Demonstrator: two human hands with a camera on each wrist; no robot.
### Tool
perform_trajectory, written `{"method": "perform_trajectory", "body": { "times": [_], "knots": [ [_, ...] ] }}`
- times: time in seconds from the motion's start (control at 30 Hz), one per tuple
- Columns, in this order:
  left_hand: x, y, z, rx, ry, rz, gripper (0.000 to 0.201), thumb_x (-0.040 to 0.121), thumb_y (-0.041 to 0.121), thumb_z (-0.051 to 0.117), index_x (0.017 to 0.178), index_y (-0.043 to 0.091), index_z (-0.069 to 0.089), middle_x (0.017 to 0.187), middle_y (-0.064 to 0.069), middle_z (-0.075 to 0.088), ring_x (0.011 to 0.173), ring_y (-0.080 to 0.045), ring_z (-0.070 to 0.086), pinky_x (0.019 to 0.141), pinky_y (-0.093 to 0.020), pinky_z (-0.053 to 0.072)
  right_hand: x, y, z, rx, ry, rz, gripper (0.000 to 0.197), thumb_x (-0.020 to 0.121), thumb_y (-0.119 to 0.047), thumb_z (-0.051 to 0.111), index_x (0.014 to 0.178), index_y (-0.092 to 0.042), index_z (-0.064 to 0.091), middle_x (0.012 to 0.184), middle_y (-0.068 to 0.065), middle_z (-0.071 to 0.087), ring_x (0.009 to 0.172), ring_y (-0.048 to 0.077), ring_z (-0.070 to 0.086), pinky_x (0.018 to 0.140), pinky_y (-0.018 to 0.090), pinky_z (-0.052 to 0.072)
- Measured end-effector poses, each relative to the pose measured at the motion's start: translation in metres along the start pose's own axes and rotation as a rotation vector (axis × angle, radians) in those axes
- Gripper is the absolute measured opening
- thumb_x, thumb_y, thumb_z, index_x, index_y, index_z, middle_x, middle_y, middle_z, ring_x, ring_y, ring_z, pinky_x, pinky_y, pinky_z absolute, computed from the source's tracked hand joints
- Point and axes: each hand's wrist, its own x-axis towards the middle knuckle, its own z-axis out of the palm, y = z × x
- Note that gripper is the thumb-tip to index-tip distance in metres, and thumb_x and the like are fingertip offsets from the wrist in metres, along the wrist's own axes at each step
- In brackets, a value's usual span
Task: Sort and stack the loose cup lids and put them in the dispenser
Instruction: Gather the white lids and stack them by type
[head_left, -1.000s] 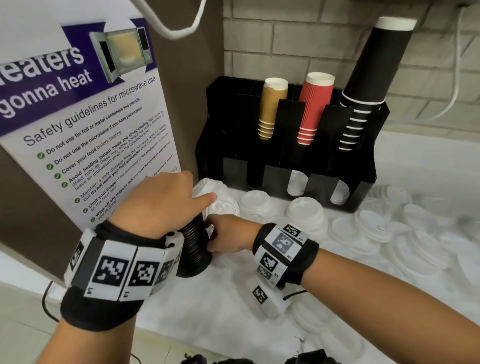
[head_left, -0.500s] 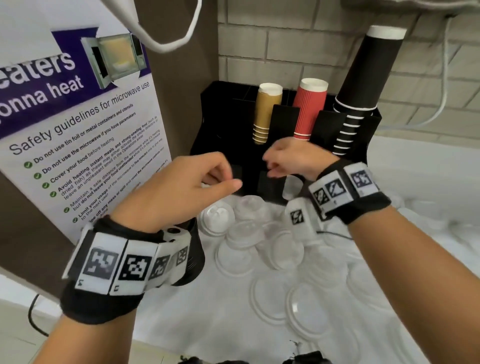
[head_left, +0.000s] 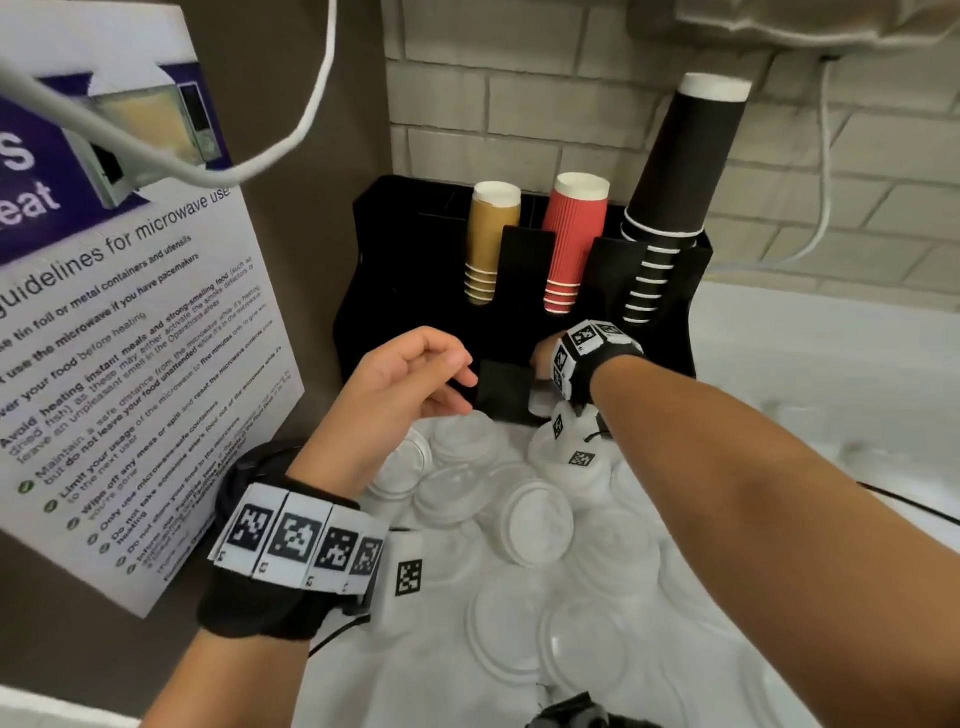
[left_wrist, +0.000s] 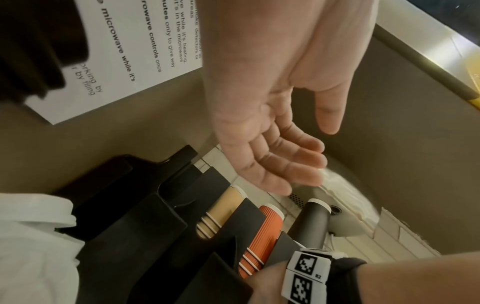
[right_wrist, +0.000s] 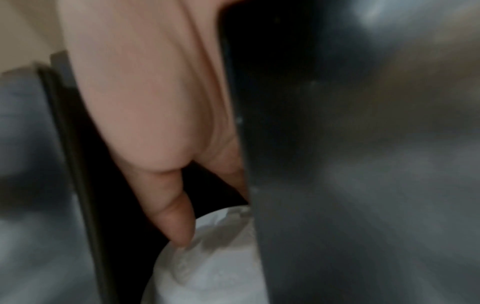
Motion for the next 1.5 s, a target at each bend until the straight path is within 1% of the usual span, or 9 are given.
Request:
{"method": "perform_trajectory", "body": {
  "times": [0.2,0.33,0.6,0.7,0.8,0.9,1.07,1.23,1.5],
  "knots": [
    [0.001,0.0,0.001,-0.013,0.002,0.013,0.024,0.079,0.037,0.058,0.089,0.016,0.063,0.081,0.004,0.068,0.071,-0.013,0.065,0.07,-0.021,0.054,0.003,0.007,0.006,0.007,0.005,-0.029,0.035,0.088,-0.031,0.063,0.118,-0.015,0.062,0.089,-0.003,0.062,0.085,0.019,0.056,0.083,0.03,0.05],
    [0.002,-0.001,0.004,-0.013,0.012,0.015,0.024,0.08,0.035,0.058,0.09,0.014,0.063,0.082,0.003,0.067,0.072,-0.013,0.065,0.072,-0.022,0.055,-0.008,0.011,0.005,0.145,0.133,0.01,0.032,0.09,-0.015,0.059,0.119,0.0,0.06,0.121,0.018,0.061,0.114,0.035,0.057,0.089,0.038,0.045],
    [0.005,-0.013,0.018,0.011,0.085,-0.008,0.008,0.094,0.018,0.057,0.099,0.022,0.063,0.104,0.003,0.065,0.104,-0.02,0.065,0.087,-0.03,0.054,-0.077,0.04,-0.042,0.391,0.42,0.141,0.037,0.095,-0.016,0.048,0.128,0.002,0.048,0.133,0.022,0.043,0.12,0.038,0.047,0.093,0.039,0.041],
    [0.007,-0.02,0.022,-0.049,0.129,-0.034,0.045,0.079,0.034,0.072,0.12,0.034,0.053,0.124,0.005,0.059,0.117,-0.014,0.059,0.095,-0.031,0.052,-0.116,0.049,-0.046,0.653,0.487,-0.018,0.033,0.094,-0.014,0.05,0.122,0.0,0.056,0.122,0.019,0.056,0.11,0.032,0.055,0.093,0.036,0.046],
    [0.006,-0.022,0.033,-0.153,0.074,0.027,0.092,0.065,0.035,0.085,0.137,0.046,0.03,0.141,0.003,0.048,0.124,-0.01,0.054,0.099,-0.034,0.049,-0.156,0.026,-0.032,1.288,0.288,-0.281,0.028,0.094,-0.004,0.049,0.12,-0.004,0.059,0.113,0.014,0.065,0.102,0.025,0.065,0.087,0.038,0.056],
    [0.001,-0.023,0.045,-0.189,0.035,0.211,0.097,0.067,0.025,0.08,0.143,0.044,0.022,0.136,-0.003,0.047,0.12,-0.009,0.056,0.089,-0.027,0.053,-0.173,0.0,-0.013,1.548,0.122,-0.453,0.028,0.096,-0.005,0.047,0.12,-0.014,0.057,0.104,0.01,0.068,0.093,0.018,0.069,0.08,0.031,0.058],
    [-0.009,-0.019,0.051,-0.163,0.084,0.23,0.075,0.073,0.034,0.075,0.138,0.042,0.039,0.138,-0.011,0.044,0.123,-0.021,0.054,0.091,-0.036,0.052,-0.18,-0.016,0.007,1.466,0.275,-0.461,0.034,0.096,-0.009,0.052,0.128,-0.018,0.052,0.108,0.011,0.068,0.098,0.022,0.068,0.085,0.035,0.057],
    [-0.016,-0.017,0.048,-0.262,0.065,0.125,0.068,0.071,0.035,0.074,0.133,0.041,0.047,0.139,-0.008,0.049,0.126,-0.024,0.053,0.096,-0.046,0.051,-0.19,-0.019,0.017,1.344,0.44,-0.631,0.082,0.075,-0.016,0.08,0.143,-0.03,0.035,0.129,-0.006,0.05,0.112,0.008,0.059,0.085,0.027,0.055],
    [-0.023,-0.011,0.054,-0.39,-0.003,0.037,0.062,0.074,0.033,0.07,0.131,0.032,0.046,0.137,-0.012,0.052,0.125,-0.025,0.056,0.087,-0.038,0.055,-0.193,-0.017,0.018,1.263,0.517,-0.629,0.078,0.072,-0.02,0.082,0.141,-0.021,0.045,0.123,-0.003,0.057,0.11,0.008,0.059,0.087,0.025,0.054]
  ]
}}
